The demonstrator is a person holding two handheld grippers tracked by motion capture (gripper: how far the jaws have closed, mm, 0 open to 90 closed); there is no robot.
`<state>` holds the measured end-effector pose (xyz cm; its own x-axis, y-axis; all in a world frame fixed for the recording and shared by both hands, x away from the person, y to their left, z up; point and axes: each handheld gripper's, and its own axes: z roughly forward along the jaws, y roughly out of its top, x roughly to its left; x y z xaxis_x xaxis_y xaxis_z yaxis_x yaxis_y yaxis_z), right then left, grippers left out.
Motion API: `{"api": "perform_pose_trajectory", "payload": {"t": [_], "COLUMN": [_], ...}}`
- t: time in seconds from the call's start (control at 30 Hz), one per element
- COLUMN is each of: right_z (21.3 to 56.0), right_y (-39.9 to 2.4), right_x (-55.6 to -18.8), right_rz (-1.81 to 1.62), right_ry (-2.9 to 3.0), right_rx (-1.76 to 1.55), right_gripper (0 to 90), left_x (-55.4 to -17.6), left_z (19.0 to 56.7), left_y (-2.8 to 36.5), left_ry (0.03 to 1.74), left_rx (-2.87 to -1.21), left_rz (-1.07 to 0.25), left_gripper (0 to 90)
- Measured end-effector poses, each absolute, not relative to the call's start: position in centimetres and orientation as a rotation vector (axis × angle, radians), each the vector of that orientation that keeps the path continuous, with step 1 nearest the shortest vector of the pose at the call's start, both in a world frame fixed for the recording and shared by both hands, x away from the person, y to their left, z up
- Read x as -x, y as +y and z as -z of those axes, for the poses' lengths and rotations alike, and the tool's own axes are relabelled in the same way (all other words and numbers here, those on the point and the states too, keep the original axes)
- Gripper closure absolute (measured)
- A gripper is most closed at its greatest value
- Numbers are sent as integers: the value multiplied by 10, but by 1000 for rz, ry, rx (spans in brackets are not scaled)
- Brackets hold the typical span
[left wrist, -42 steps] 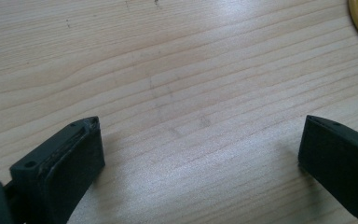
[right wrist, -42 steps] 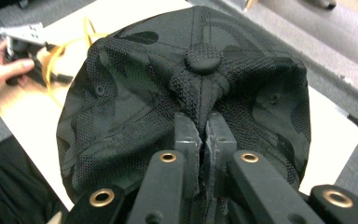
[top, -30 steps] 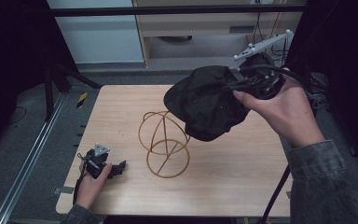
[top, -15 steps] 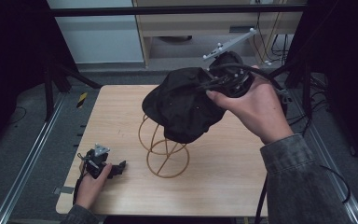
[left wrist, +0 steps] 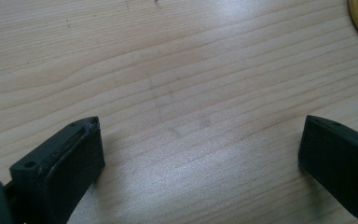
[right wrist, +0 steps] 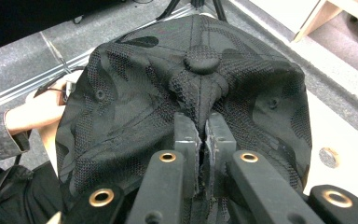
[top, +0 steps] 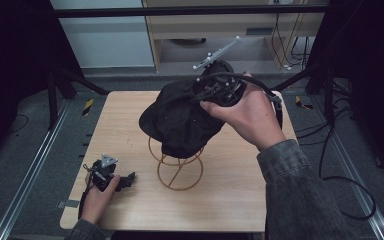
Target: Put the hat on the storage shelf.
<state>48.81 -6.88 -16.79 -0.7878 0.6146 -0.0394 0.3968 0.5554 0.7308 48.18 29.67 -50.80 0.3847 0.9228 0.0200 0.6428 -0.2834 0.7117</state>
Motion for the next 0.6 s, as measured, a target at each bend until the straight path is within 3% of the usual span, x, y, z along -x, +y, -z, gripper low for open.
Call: {"api": "perform_pose_trajectory", "payload": {"t": [0.6], "right_z": [184], "right_y": [-57], "right_x": [-497], "right_rz": [-1047], "right_ry": [2560], "right_rx": [-847], "right_gripper": [856], "left_x": [-482], "left_z": [508], "left_y": [297], "left_ry": [1339], "left_rx": [-2028], "left_rz": [-582], "left_gripper": [0]}}
